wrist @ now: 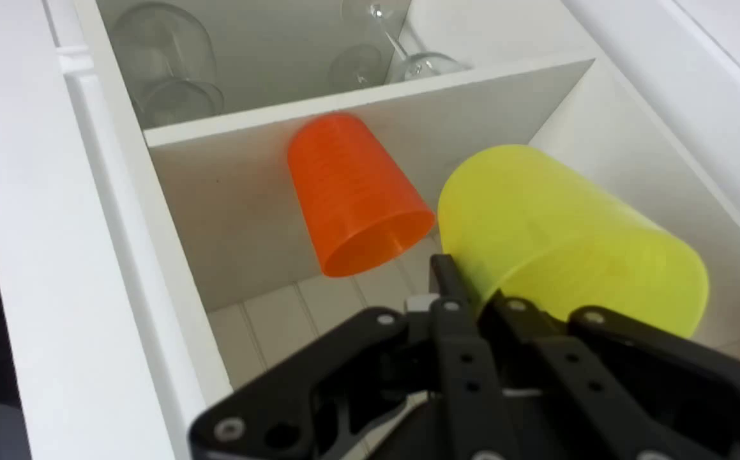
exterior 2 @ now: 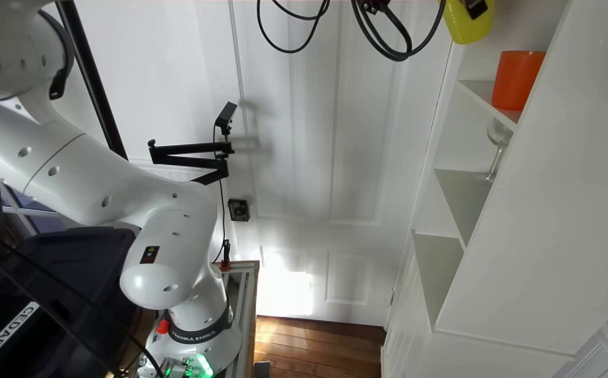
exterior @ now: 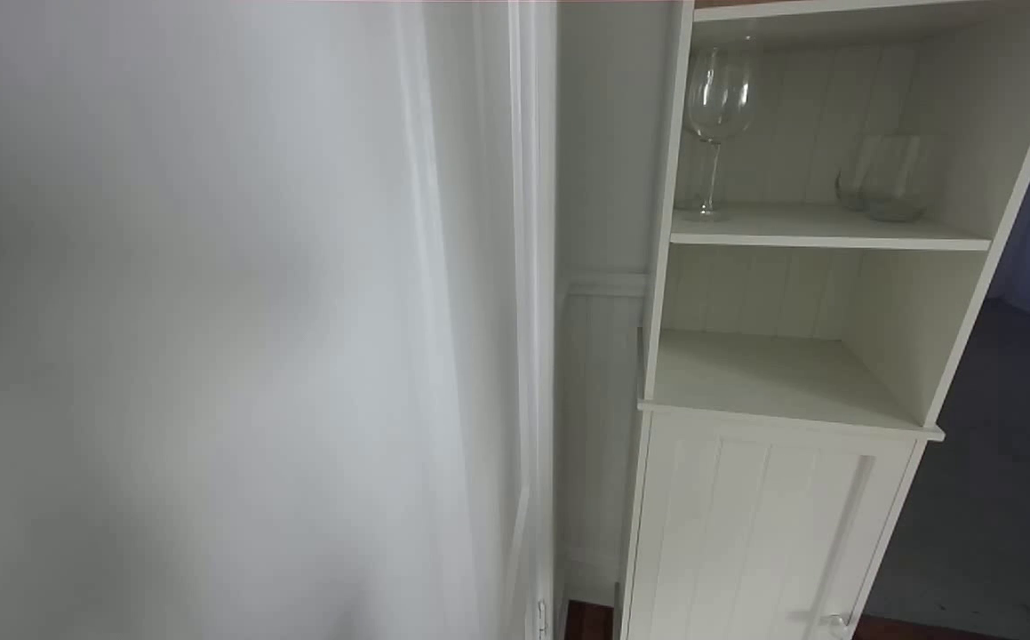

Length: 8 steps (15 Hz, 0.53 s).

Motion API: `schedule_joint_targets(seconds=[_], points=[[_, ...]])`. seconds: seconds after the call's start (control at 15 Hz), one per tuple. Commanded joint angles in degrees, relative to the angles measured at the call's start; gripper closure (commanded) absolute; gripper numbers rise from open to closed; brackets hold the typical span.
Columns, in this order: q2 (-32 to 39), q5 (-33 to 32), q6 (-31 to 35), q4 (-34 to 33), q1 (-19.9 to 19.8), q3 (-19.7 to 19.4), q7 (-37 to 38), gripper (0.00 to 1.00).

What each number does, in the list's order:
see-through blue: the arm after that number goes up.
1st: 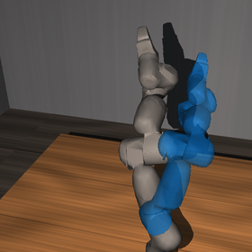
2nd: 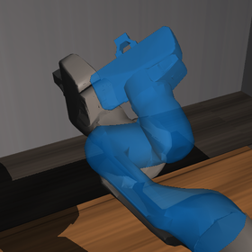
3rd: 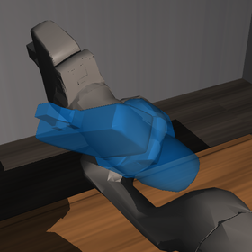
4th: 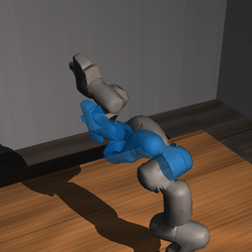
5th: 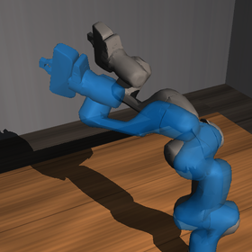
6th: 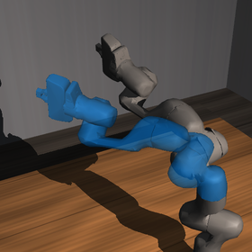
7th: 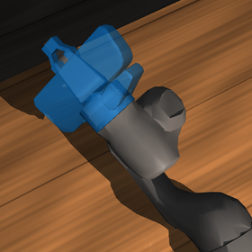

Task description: Move the cup from the top shelf to the top of the rack

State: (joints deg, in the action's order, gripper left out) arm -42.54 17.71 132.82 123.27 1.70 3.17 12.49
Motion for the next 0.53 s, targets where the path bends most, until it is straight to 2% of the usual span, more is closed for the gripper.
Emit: schedule_joint_targets(seconds=[0.0,0.47], points=[[0.8,-0.5,6.2,0.5,-1.1,1.1,1.9,0.99],[3.7,-2.4,12.1,1.1,-3.6,2.8,5.0,0.99]])
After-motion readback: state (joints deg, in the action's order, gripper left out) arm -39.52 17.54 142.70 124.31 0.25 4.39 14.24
